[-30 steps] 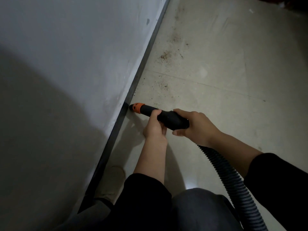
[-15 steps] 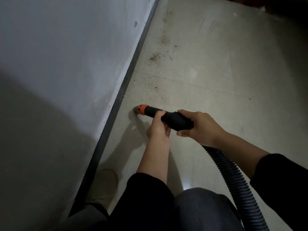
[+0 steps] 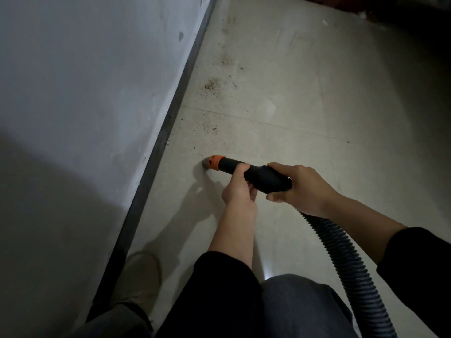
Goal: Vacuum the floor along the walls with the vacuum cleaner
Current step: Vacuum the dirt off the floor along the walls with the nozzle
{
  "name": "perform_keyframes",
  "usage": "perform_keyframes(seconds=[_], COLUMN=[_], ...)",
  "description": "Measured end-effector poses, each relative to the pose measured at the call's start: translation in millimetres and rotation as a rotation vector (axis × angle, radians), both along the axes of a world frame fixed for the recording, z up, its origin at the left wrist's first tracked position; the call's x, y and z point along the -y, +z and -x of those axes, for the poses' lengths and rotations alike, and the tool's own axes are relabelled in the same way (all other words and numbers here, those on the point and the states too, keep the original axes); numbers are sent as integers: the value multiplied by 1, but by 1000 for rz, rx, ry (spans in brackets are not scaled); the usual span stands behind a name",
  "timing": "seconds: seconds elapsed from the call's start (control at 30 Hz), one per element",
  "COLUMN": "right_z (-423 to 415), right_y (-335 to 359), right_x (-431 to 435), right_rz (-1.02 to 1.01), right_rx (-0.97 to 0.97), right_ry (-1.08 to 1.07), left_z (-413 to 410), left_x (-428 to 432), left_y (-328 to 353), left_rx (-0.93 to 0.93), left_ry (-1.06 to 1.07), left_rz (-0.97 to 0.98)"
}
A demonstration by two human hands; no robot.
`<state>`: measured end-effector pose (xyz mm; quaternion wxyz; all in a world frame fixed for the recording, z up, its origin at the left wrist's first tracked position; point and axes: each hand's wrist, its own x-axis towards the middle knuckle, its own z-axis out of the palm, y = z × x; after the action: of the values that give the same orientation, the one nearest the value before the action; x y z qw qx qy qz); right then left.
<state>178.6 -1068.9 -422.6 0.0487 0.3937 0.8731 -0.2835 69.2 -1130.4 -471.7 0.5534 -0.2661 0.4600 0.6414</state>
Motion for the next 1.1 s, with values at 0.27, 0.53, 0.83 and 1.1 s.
perform_keyframes(seconds=[0.27,0.53,0.83,1.1], right_z=[-24,-33,-15,6], right_y=[5,8,7,-1], right_x=[-3,-7,-14,-17], right_rz=[-17,-27,-44,-24], right_rx=[12,20,33,7], right_ry=[-41,-87,-82,-57], left_z=[-20,-26,-9,8], left_x=[-10,-16,-22,-21], left_y=[3,3,3,-2], left_rx=[13,9,9,-16], left_ry=[-56,-138,-140,-95], left_rz=[-20,-44,-60,-35])
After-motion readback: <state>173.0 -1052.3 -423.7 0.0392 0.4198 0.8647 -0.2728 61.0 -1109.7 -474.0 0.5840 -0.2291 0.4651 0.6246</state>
